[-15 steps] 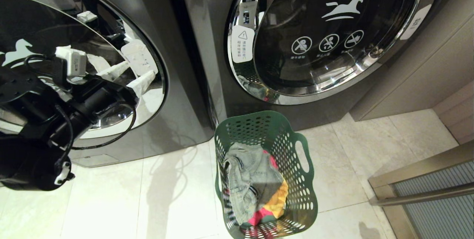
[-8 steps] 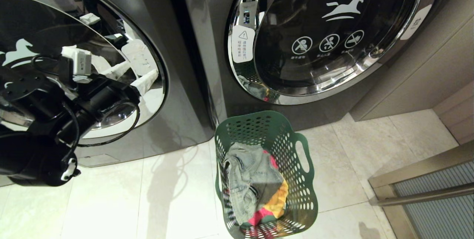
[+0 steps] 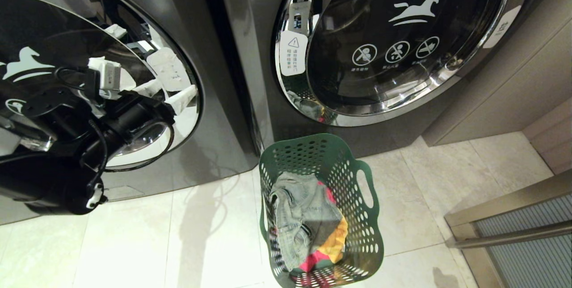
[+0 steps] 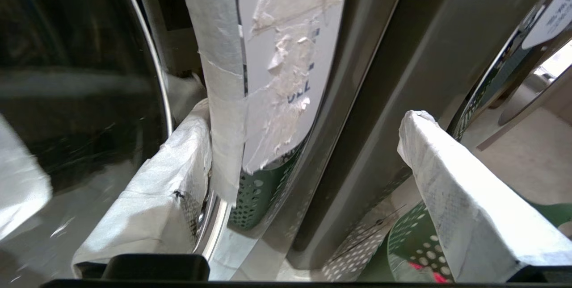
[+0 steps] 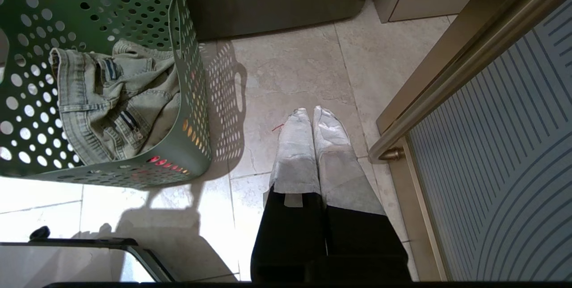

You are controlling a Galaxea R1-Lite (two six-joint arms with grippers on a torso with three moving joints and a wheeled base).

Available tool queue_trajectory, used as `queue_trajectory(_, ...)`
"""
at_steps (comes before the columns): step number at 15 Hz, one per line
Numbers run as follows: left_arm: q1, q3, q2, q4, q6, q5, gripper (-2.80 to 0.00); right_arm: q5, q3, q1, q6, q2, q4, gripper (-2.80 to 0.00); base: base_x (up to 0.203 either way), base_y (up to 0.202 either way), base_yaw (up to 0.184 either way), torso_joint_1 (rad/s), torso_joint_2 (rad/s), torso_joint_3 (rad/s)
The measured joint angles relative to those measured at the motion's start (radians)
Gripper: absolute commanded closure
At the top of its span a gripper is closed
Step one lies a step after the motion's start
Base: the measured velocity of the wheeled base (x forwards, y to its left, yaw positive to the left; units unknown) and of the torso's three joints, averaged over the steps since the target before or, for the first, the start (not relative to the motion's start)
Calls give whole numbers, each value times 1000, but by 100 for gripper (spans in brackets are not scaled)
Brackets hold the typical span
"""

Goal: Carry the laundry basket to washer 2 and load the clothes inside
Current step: Open the lid of the washing machine

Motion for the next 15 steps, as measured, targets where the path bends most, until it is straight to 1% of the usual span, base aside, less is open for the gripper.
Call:
queue_trajectory(2, 1, -33, 20, 1, -42, -18, -280, 0, 0, 0, 0, 0, 0, 0, 0, 0, 0, 0, 0, 0)
queue_trajectory(4, 5, -49, 32, -1, -47, -55, -280, 0, 0, 0, 0, 0, 0, 0, 0, 0, 0, 0, 0, 0)
queue_trajectory(7, 8, -78, 40, 3, -53, -73, -280, 0, 0, 0, 0, 0, 0, 0, 0, 0, 0, 0, 0, 0)
queue_trajectory(11, 10, -89, 37, -1, -53, -171, -280, 0, 0, 0, 0, 0, 0, 0, 0, 0, 0, 0, 0, 0)
queue_trajectory(15, 10, -46, 19, -19, -51, -278, -280, 0, 0, 0, 0, 0, 0, 0, 0, 0, 0, 0, 0, 0)
